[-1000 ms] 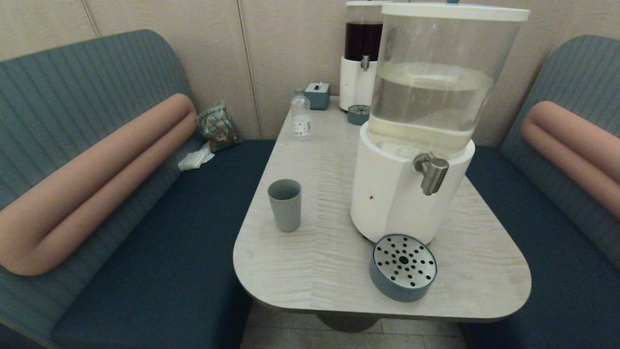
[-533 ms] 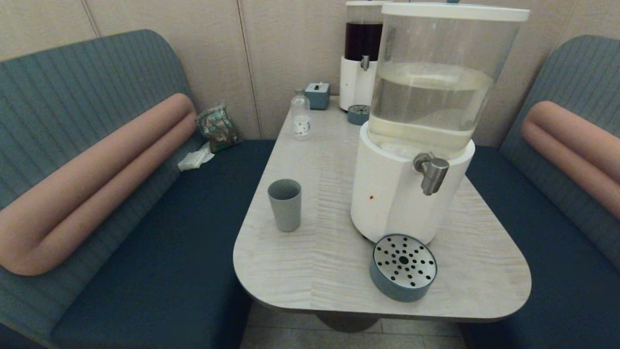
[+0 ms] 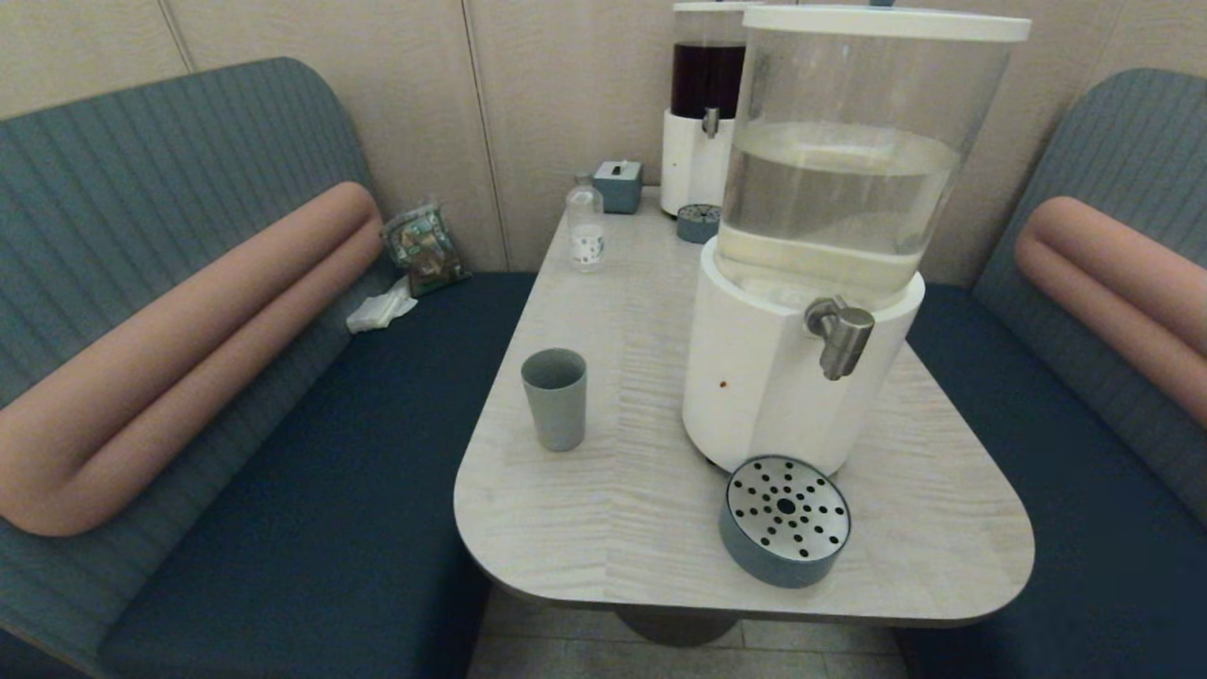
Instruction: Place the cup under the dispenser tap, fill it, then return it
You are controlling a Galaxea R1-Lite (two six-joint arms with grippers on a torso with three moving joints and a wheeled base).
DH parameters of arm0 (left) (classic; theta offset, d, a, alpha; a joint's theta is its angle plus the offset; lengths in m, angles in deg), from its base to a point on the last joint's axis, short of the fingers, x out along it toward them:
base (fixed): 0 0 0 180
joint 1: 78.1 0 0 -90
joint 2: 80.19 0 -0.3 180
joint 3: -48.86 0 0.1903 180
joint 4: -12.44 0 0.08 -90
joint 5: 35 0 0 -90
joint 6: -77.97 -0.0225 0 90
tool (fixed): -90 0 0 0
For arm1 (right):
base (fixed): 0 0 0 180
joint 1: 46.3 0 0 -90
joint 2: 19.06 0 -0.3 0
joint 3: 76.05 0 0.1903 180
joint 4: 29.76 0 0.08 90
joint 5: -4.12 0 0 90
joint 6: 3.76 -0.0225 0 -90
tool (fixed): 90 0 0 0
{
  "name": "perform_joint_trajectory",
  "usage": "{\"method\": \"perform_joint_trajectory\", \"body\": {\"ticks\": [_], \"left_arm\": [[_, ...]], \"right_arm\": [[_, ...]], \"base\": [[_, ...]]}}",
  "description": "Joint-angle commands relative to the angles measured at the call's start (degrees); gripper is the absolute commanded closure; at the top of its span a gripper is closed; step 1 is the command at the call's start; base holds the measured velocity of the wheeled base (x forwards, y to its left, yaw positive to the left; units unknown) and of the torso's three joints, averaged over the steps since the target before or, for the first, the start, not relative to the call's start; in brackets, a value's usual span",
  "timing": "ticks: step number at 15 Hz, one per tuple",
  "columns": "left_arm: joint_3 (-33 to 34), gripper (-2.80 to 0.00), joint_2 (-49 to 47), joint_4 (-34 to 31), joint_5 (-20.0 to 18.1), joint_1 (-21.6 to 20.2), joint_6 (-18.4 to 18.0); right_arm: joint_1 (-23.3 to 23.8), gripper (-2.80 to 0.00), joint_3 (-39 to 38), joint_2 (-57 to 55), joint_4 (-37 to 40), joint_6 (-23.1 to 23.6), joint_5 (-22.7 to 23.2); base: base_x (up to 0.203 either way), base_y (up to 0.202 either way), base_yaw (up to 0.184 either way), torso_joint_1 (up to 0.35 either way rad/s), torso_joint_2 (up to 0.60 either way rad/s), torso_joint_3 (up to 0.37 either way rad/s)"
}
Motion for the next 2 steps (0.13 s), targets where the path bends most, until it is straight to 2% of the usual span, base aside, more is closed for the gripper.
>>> {"method": "perform_joint_trajectory", "body": {"ticks": [1, 2], "left_arm": [[0.0, 0.00, -0.2, 0.0, 0.0, 0.0, 0.1], [0.0, 0.00, -0.2, 0.0, 0.0, 0.0, 0.0]], "right_arm": [[0.0, 0.00, 0.0, 0.1, 0.0, 0.1, 0.1], [-0.1, 0.00, 0.0, 0.1, 0.0, 0.0, 0.1]], "base": [[0.000, 0.000, 0.000, 0.000, 0.00, 0.000], [0.000, 0.000, 0.000, 0.000, 0.00, 0.000]]}}
